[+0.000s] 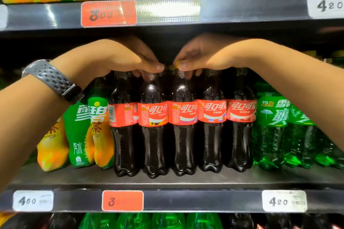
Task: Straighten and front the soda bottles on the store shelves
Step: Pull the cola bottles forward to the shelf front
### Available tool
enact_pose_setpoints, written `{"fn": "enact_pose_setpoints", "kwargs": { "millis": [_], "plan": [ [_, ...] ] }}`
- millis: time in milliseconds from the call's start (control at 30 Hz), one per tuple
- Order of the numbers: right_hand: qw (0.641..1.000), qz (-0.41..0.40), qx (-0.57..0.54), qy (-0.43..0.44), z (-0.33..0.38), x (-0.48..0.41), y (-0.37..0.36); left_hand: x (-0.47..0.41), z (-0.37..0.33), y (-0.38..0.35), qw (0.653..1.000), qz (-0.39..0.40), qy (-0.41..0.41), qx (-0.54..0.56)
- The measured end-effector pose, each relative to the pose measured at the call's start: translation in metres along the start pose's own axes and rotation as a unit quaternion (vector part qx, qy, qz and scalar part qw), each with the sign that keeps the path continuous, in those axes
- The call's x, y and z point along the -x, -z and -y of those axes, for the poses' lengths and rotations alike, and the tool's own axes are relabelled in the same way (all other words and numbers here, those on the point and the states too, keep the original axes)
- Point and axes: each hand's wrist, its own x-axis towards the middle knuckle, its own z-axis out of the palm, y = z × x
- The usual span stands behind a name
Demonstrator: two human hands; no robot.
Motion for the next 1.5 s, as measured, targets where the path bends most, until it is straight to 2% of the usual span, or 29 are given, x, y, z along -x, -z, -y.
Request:
{"fn": "enact_pose_setpoints", "kwargs": {
  "millis": [200,333,467,900,1133,1267,1367,1500],
  "plan": [
    [0.999,-0.018,0.041,-0.013,0.005,-0.001,-0.002,0.005,-0.002,-0.001,1.0,0.003,-0.014,0.001],
    [1.0,-0.012,0.022,-0.013,0.002,0.002,-0.002,0.009,-0.002,0.001,0.999,-0.016,-0.018,-0.026],
    [1.0,0.002,-0.004,-0.015,-0.001,0.004,0.001,0.011,0.001,0.002,0.998,-0.057,-0.013,0.016],
    [0.997,-0.038,0.053,-0.038,0.006,-0.002,-0.006,0.012,0.011,0.003,0.996,-0.056,-0.03,0.063],
    [0.993,-0.017,0.098,-0.06,0.014,0.002,-0.003,0.02,0.015,0.006,0.996,-0.085,-0.027,-0.001],
    [0.996,-0.04,0.064,-0.05,0.031,-0.006,-0.003,0.034,0.025,0.021,0.982,-0.144,-0.02,-0.12],
    [0.996,-0.039,0.069,-0.039,0.048,-0.021,-0.014,0.042,0.035,0.032,0.972,-0.137,-0.012,-0.19],
    [0.995,-0.039,0.089,-0.028,0.067,-0.042,-0.033,0.047,0.052,0.043,0.973,-0.122,-0.012,-0.196]
  ]
}}
